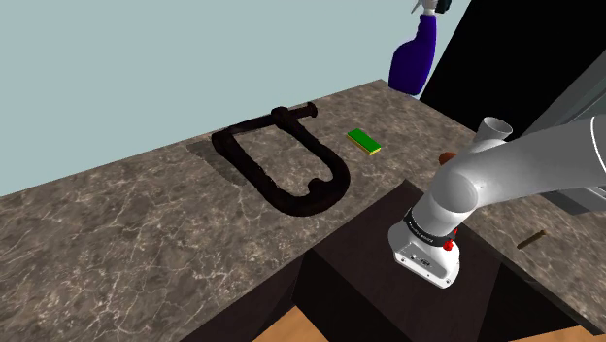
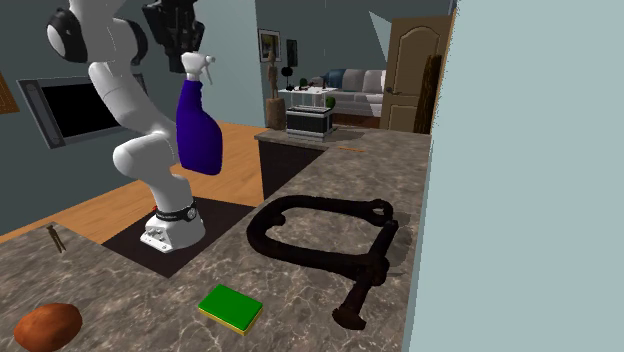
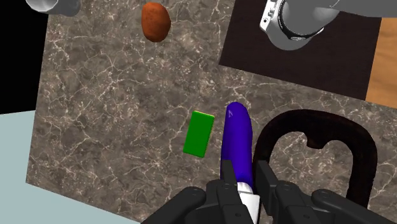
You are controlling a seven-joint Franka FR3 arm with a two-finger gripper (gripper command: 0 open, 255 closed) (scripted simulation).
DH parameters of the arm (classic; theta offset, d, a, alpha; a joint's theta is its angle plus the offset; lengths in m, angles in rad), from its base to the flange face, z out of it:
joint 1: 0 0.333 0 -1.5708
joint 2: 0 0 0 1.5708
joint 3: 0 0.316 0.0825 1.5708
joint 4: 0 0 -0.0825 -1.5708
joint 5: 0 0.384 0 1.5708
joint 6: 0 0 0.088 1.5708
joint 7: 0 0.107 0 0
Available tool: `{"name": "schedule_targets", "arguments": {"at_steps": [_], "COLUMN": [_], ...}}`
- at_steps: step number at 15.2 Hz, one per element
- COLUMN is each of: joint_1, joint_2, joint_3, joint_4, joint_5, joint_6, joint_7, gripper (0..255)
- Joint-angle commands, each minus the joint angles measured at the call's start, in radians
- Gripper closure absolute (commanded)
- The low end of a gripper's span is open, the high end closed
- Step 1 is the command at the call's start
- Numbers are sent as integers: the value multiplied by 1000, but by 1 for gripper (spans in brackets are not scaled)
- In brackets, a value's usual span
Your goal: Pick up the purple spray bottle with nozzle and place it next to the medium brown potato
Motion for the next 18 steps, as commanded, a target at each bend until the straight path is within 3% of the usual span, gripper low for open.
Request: {"name": "schedule_targets", "arguments": {"at_steps": [1, 15, 18], "joint_1": [-7, -51, -55], "joint_2": [-47, -277, -308], "joint_3": [-26, -248, -252], "joint_4": [-35, -93, -154], "joint_5": [-23, -257, -261], "joint_6": [-6, -91, -62], "joint_7": [-37, -346, -334], "gripper": [255, 255, 255]}}
